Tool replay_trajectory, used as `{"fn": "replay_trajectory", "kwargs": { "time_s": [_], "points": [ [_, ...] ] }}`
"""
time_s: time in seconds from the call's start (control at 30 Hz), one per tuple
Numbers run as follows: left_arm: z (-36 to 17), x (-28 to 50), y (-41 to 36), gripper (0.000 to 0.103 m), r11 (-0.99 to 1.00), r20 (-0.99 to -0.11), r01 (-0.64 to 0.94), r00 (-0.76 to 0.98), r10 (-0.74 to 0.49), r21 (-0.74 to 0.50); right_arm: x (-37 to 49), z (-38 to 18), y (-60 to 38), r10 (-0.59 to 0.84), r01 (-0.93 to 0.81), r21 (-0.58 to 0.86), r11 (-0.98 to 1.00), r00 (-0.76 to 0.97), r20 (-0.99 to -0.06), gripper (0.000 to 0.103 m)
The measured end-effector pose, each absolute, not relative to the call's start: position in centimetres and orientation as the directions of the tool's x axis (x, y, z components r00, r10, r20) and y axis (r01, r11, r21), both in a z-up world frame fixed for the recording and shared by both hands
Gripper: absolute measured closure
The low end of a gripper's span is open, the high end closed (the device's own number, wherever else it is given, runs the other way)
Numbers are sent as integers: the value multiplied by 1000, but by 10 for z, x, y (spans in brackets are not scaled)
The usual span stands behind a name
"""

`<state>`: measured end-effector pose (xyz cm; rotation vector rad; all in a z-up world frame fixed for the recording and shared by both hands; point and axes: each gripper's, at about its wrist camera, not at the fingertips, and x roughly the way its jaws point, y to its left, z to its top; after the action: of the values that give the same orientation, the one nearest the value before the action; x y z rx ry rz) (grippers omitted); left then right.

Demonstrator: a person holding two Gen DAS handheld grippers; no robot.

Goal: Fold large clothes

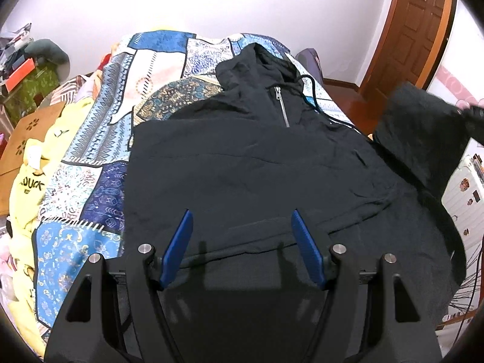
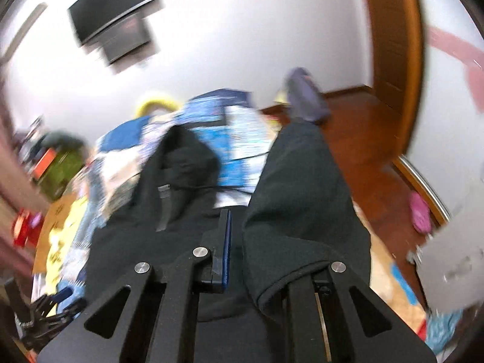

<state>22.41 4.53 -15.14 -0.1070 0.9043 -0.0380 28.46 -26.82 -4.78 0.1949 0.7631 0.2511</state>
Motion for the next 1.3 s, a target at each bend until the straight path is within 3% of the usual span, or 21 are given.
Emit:
{"fn": "replay_trajectory", "kwargs": {
  "time_s": [0.2, 0.47, 0.53, 0.6, 0.67, 0.87, 1.0, 1.3],
  "points": [
    [-145, 207, 61, 36, 996, -768, -10, 637, -64, -91, 285, -96, -188, 317, -294, 173, 940, 566, -761, 93],
    [-150, 188, 81, 36, 994, -773, -42, 632, -50, -99, 271, -167, -144, 213, -351, 73, 933, 379, -900, 91],
    [-152, 185, 84, 36, 993, -777, -53, 628, -50, -106, 271, -168, -138, 204, -360, 68, 930, 354, -913, 83],
    [-154, 183, 84, 36, 993, -780, -58, 624, -46, -105, 270, -168, -133, 220, -369, 90, 925, 328, -919, 62],
    [-154, 183, 83, 36, 993, -782, -60, 622, -42, -101, 265, -163, -133, 248, -378, 123, 918, 303, -920, 48],
    [-144, 187, 72, 36, 996, -772, -34, 634, -43, -84, 239, -146, -124, 243, -433, 81, 898, 334, -911, 48],
    [-136, 189, 59, 36, 998, -759, -3, 649, -49, -68, 235, -129, -139, 302, -422, 137, 896, 353, -885, 48],
    [-124, 206, 22, 36, 997, -749, 65, 658, -74, -41, 252, -106, -219, 268, -236, 172, 956, 473, -839, 48]
  ]
}}
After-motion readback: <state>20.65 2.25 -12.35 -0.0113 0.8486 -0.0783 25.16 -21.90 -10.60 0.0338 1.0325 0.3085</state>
